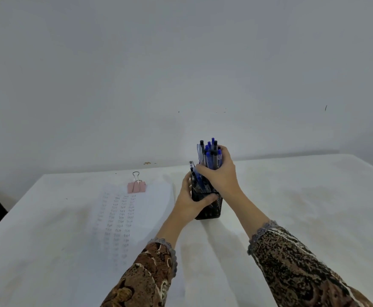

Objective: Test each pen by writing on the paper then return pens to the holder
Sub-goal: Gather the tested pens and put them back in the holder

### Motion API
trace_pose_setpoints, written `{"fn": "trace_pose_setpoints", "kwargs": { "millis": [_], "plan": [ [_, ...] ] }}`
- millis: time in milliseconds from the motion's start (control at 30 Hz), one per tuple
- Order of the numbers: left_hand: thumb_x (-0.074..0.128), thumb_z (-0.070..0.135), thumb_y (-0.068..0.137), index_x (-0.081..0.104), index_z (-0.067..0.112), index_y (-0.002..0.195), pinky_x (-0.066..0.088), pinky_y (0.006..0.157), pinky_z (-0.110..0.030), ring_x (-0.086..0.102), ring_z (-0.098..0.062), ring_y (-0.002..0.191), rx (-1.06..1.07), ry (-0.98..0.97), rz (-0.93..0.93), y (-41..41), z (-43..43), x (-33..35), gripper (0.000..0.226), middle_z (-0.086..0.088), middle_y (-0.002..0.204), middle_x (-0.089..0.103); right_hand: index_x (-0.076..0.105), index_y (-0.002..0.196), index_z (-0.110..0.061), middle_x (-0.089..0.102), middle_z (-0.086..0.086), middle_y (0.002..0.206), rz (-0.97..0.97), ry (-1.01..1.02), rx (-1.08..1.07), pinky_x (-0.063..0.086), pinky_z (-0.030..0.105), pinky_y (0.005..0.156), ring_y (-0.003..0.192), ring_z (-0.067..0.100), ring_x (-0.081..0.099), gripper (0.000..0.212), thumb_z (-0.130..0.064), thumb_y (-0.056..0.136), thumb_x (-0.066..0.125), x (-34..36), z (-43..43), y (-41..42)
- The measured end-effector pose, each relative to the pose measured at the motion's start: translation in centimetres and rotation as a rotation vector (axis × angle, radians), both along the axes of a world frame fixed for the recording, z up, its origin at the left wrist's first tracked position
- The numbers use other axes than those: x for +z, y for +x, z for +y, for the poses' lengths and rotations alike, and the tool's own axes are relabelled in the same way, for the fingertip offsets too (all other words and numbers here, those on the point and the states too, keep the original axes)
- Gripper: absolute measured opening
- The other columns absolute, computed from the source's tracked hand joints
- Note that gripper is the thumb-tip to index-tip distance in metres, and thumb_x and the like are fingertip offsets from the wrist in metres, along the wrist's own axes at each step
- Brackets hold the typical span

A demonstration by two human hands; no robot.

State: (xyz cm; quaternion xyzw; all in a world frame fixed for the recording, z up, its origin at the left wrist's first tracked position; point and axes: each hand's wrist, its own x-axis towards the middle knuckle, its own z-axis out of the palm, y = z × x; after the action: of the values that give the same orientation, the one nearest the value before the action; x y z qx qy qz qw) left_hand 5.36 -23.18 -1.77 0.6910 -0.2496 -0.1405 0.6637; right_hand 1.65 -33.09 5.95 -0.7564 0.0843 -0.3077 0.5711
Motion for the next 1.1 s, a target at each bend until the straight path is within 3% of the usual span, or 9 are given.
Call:
{"fn": "trace_pose_setpoints", "kwargs": {
  "millis": [67,133,300,433,567,667,800,967,1100],
  "plan": [
    [0.067,0.050,0.073,0.011,0.030,0.145,0.035,0.106,-0.024,0.033,-0.002,0.132,0.025,-0.039,-0.050,-0.4,0.1,0.3,0.094,0.012,0.143,0.033,0.050,0.110,-0.022,0.062,-0.010,0.085,0.008,-0.009,0.030,0.053,0.021,0.072,0.075,0.006,0.062,0.048,-0.013,0.072,0.077,0.0,0.0,-0.1],
    [0.055,0.064,0.074,0.004,0.036,0.144,0.026,0.111,-0.026,0.022,-0.002,0.138,0.064,-0.080,-0.072,-0.8,0.1,0.9,0.091,0.011,0.149,0.022,0.052,0.109,-0.021,0.062,-0.012,0.084,-0.012,-0.007,0.037,0.052,0.019,0.071,0.073,0.002,0.061,0.046,-0.014,0.071,0.078,0.1,0.0,-0.2],
    [0.028,0.042,0.095,0.012,0.033,0.144,0.026,0.101,-0.002,0.025,0.005,0.133,0.170,-0.173,-0.099,-1.1,-0.4,3.8,0.053,0.008,0.153,0.019,0.047,0.117,-0.026,0.062,-0.015,0.098,-0.014,0.024,0.087,0.051,0.017,0.080,0.090,0.002,0.064,0.050,-0.023,0.076,0.077,-0.2,0.2,-0.4],
    [0.027,0.059,0.092,0.026,0.033,0.142,0.026,0.116,-0.035,0.029,-0.008,0.138,0.094,-0.190,-0.164,-0.3,-1.2,4.6,0.057,0.004,0.150,0.031,0.044,0.115,-0.027,0.062,-0.015,0.097,-0.056,0.006,0.069,0.048,0.009,0.072,0.080,-0.007,0.062,0.042,-0.021,0.082,0.070,-0.2,0.1,-0.6],
    [0.019,0.080,0.079,0.027,0.051,0.137,0.020,0.117,-0.045,0.027,-0.010,0.139,0.090,-0.141,-0.155,0.1,-1.7,4.3,0.065,0.011,0.147,0.035,0.044,0.118,-0.027,0.061,-0.018,0.098,-0.093,0.005,0.077,0.050,0.012,0.075,0.083,-0.008,0.062,0.042,-0.018,0.084,0.068,-0.3,0.0,-0.9],
    [0.016,0.061,0.091,0.043,0.050,0.125,0.009,0.116,-0.052,0.047,-0.005,0.123,0.124,-0.127,-0.253,0.1,-2.0,4.9,0.045,0.017,0.124,0.057,0.039,0.128,-0.025,0.058,-0.017,0.105,-0.095,0.019,0.122,0.052,0.017,0.080,0.088,-0.006,0.063,0.050,-0.015,0.086,0.065,-0.5,-0.1,-0.8],
    [0.023,0.028,0.099,0.049,0.033,0.120,-0.005,0.115,-0.049,0.050,-0.003,0.113,0.318,0.133,-0.343,0.5,-1.8,5.0,0.033,0.014,0.113,0.061,0.035,0.133,-0.024,0.053,-0.016,0.114,-0.098,0.011,0.110,0.049,0.010,0.080,0.094,-0.004,0.063,0.058,-0.017,0.085,0.066,-0.5,0.1,-0.7],
    [0.031,0.022,0.098,0.042,0.031,0.127,0.002,0.113,-0.042,0.048,0.001,0.099,0.372,0.162,-0.284,-0.4,-1.6,6.5,0.033,0.021,0.102,0.053,0.042,0.127,-0.035,0.054,-0.021,0.115,-0.148,0.063,0.102,0.050,0.015,0.082,0.101,0.000,0.062,0.053,-0.014,0.085,0.068,-0.7,0.0,-1.1],
    [0.025,0.020,0.098,0.040,0.035,0.128,0.005,0.107,-0.044,0.048,-0.005,0.103,0.401,0.271,-0.348,-0.1,-1.6,6.9,0.037,0.016,0.097,0.057,0.043,0.121,-0.035,0.060,-0.012,0.110,-0.107,0.027,0.139,0.051,0.021,0.081,0.088,0.002,0.065,0.048,-0.017,0.085,0.068,0.0,-0.1,-1.1]
  ]
}}
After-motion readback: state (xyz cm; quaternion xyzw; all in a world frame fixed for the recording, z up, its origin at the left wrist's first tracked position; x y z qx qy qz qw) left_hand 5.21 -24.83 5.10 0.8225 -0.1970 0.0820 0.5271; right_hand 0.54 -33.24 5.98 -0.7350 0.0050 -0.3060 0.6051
